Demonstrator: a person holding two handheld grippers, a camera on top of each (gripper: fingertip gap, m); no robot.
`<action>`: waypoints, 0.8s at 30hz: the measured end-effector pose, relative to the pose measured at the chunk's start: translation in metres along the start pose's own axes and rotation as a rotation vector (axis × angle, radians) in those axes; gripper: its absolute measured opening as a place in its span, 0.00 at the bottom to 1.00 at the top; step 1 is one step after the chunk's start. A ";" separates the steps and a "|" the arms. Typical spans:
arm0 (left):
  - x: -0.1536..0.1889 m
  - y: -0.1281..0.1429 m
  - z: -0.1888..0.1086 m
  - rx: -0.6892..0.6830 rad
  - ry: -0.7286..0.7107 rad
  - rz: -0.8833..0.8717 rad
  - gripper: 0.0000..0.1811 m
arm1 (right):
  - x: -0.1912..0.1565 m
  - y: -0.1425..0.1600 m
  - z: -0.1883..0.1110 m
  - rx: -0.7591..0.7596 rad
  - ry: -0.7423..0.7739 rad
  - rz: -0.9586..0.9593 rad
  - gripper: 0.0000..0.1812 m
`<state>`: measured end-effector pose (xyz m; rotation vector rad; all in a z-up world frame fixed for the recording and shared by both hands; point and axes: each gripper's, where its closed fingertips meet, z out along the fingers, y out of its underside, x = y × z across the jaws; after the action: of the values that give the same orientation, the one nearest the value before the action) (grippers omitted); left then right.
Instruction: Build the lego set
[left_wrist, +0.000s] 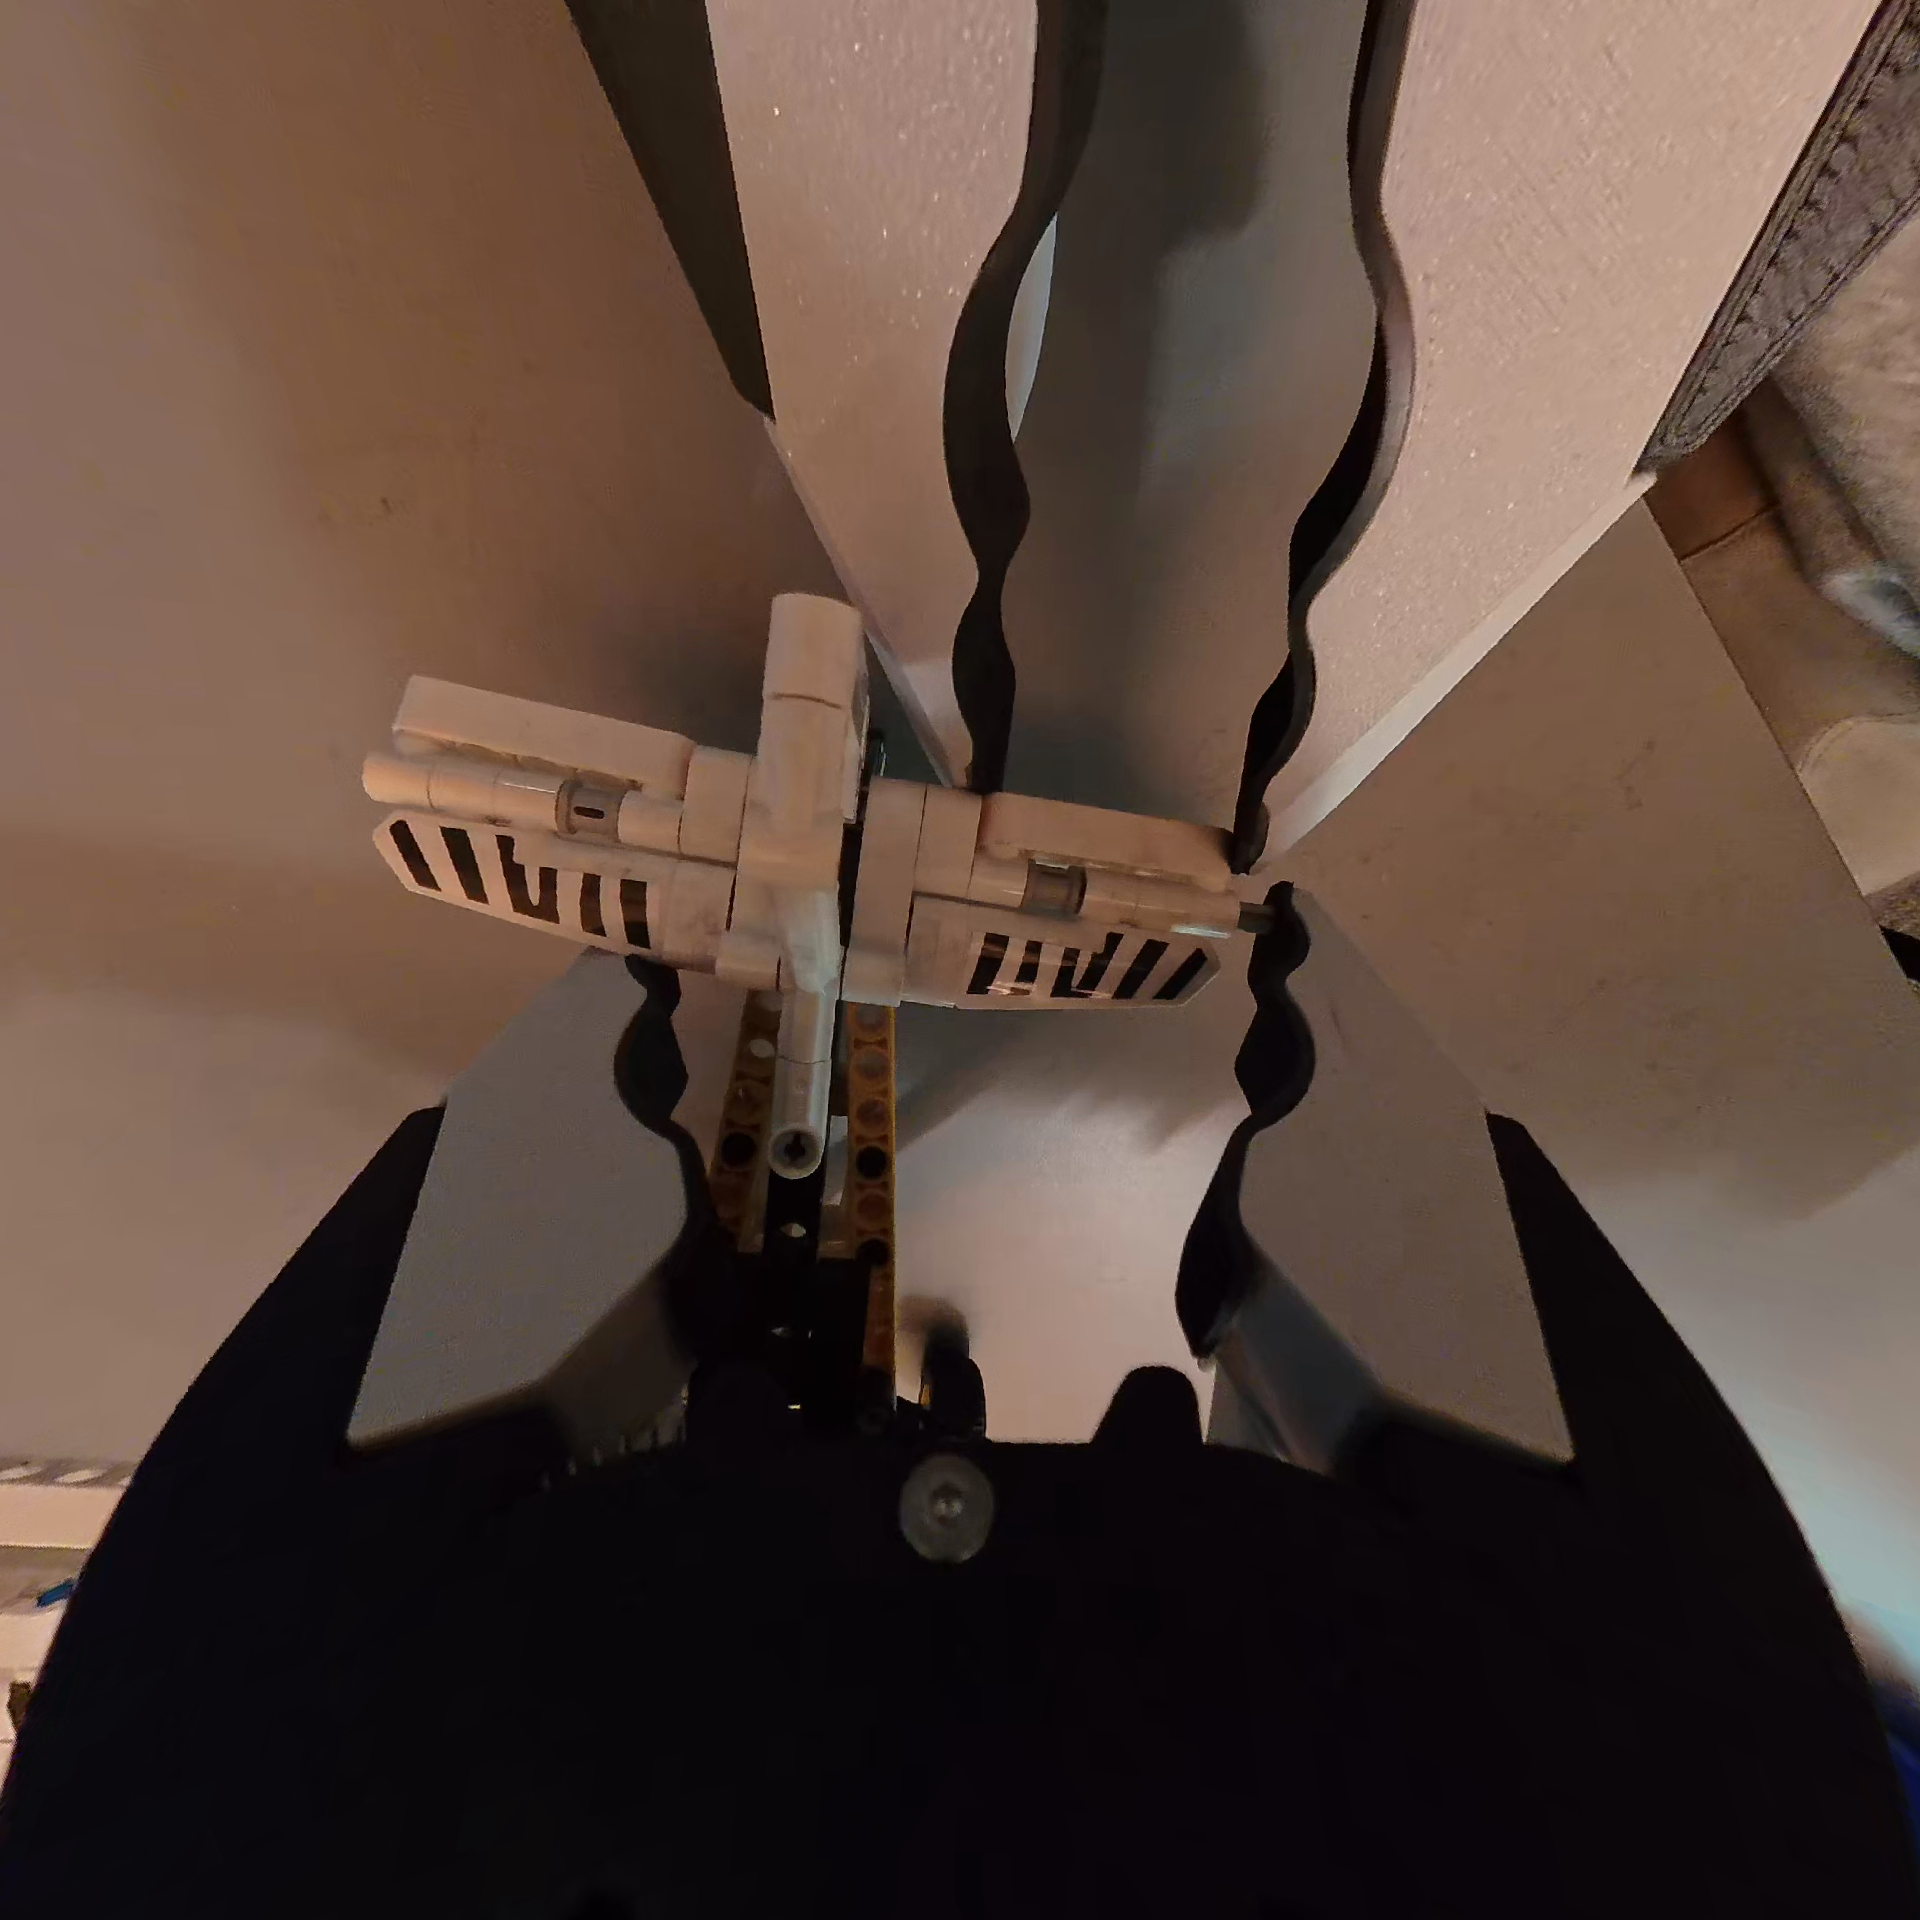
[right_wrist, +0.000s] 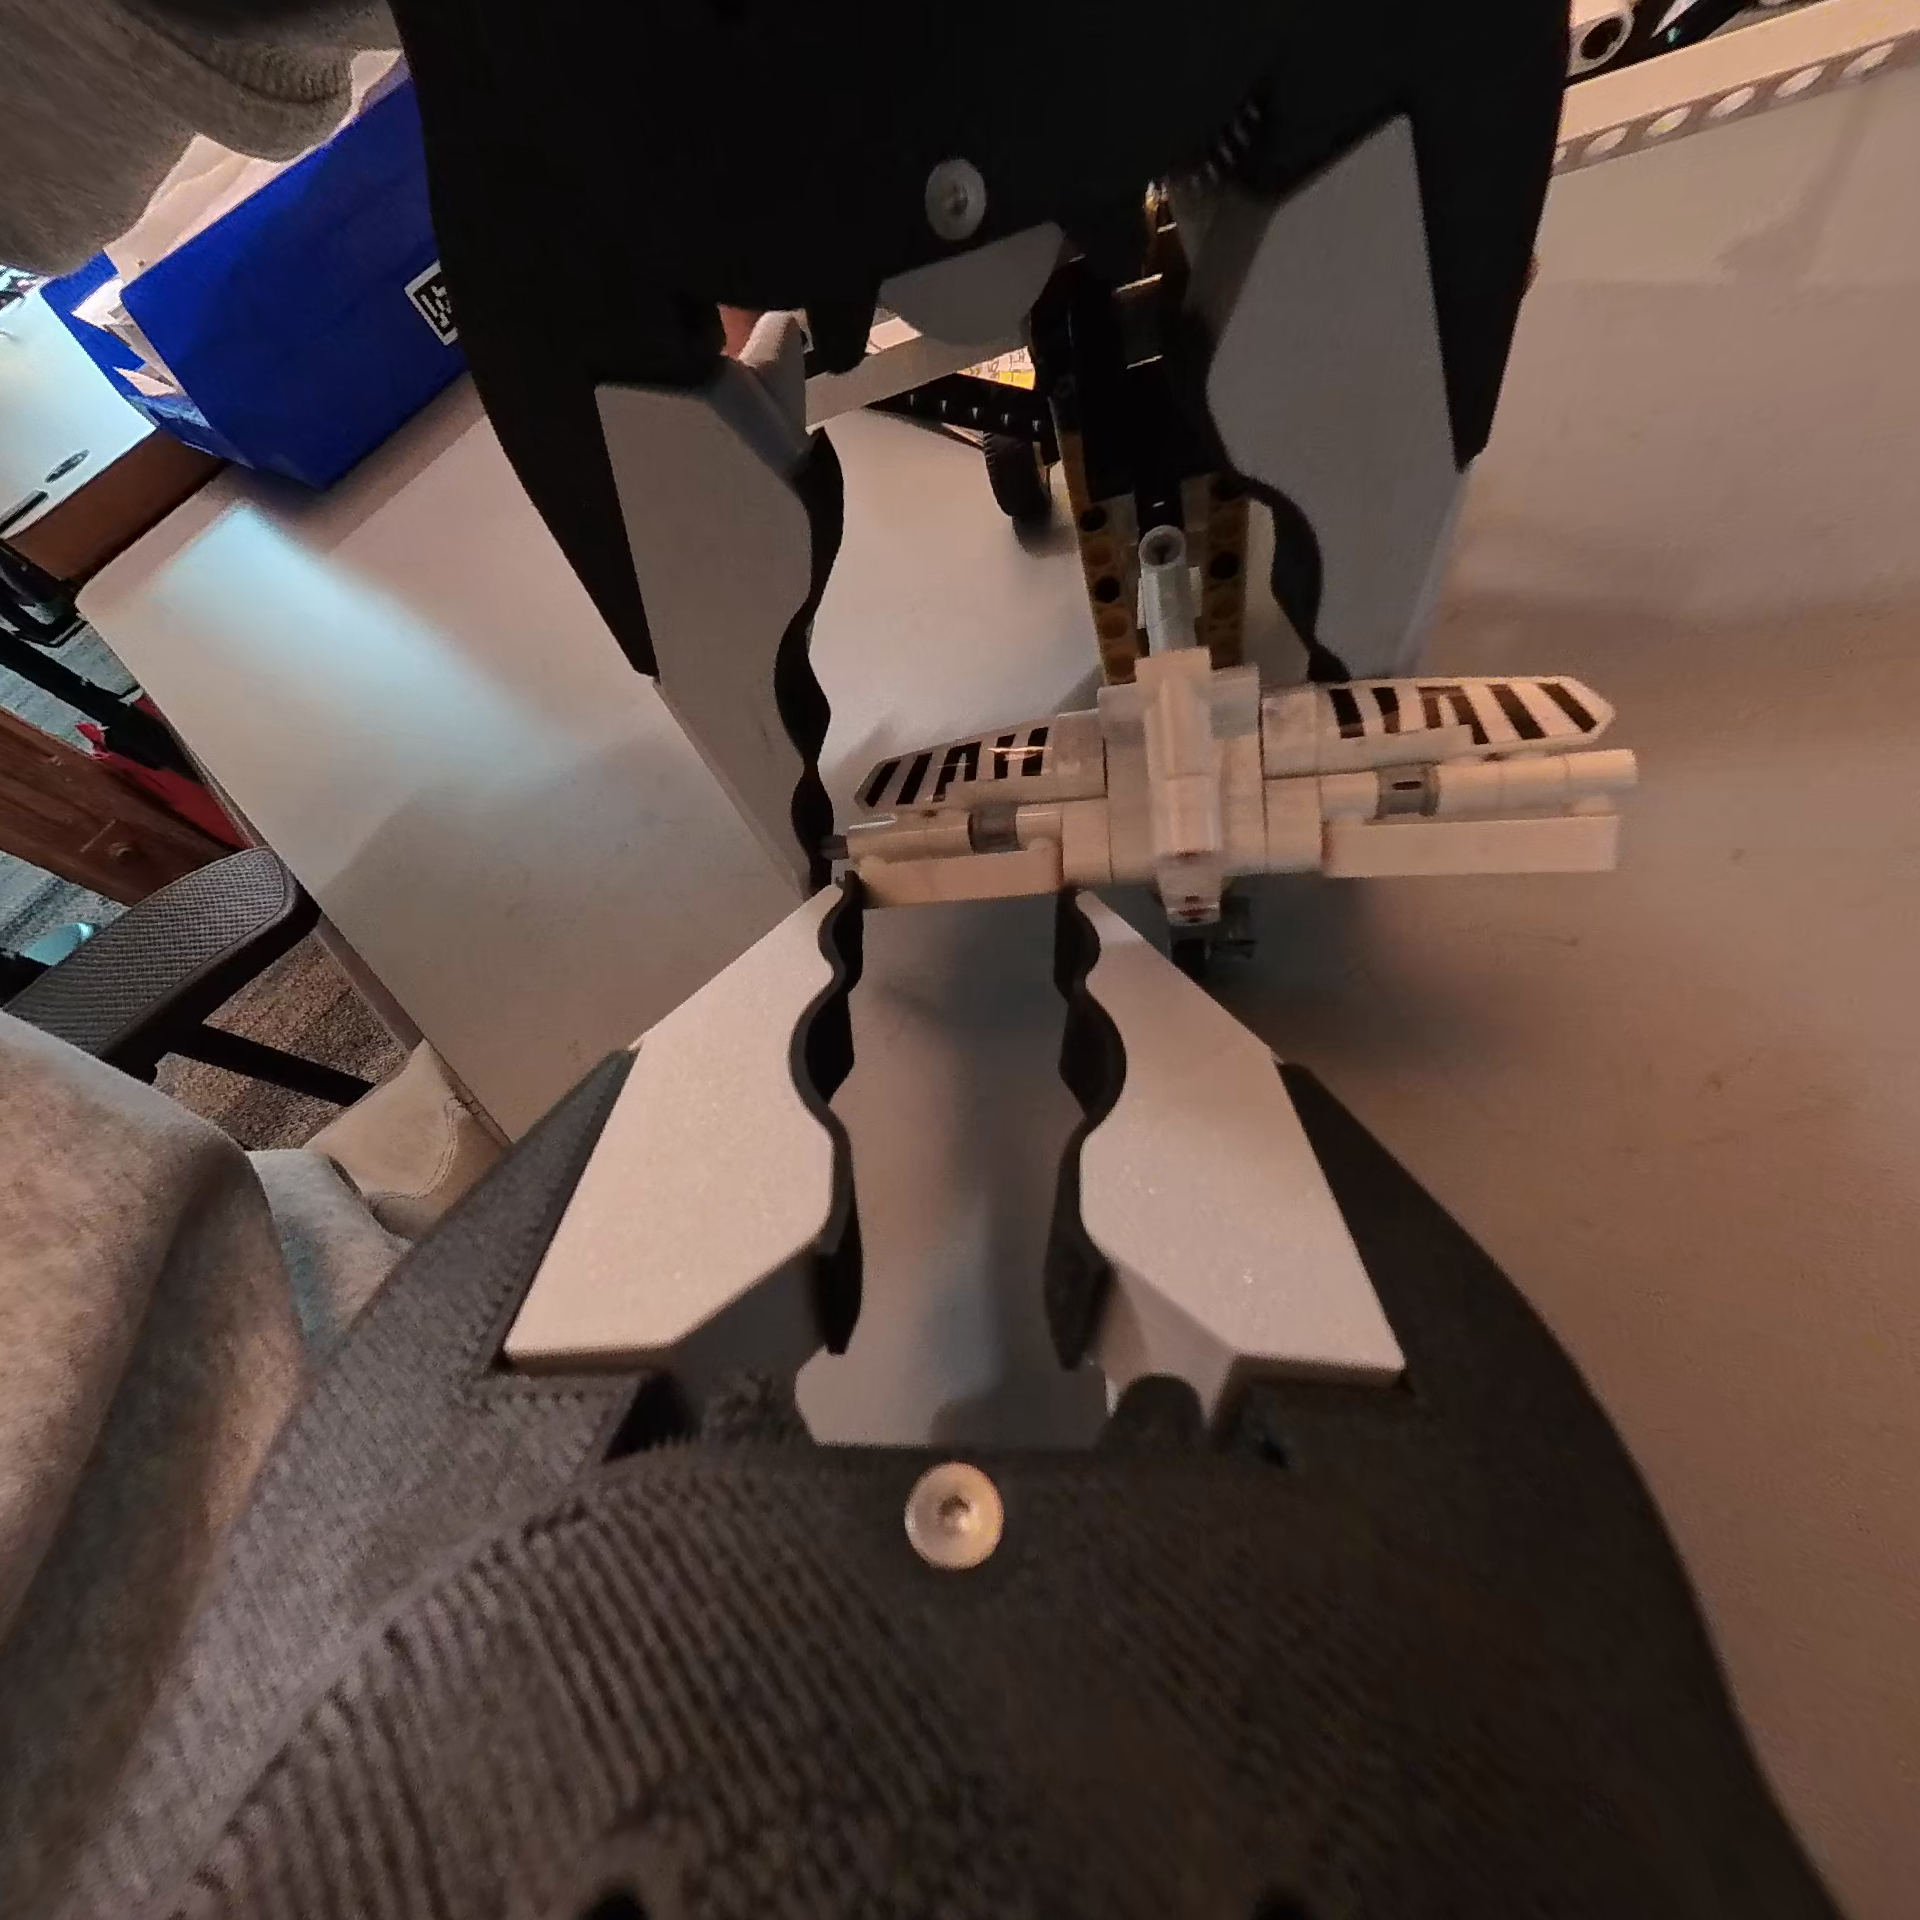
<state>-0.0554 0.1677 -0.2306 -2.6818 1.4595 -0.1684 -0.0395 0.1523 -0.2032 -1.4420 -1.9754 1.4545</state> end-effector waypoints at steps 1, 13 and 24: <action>0.000 0.000 0.000 0.000 0.001 0.001 0.59 | 0.000 0.000 0.000 0.000 0.001 -0.001 0.19; 0.000 0.000 -0.001 -0.002 0.007 0.007 0.58 | 0.001 -0.001 0.000 -0.001 0.000 0.005 0.19; 0.000 0.002 0.000 -0.008 0.006 0.006 0.60 | 0.001 0.000 0.000 -0.003 0.003 0.014 0.20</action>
<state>-0.0571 0.1660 -0.2313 -2.6856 1.4728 -0.1712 -0.0404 0.1531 -0.2036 -1.4618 -1.9699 1.4548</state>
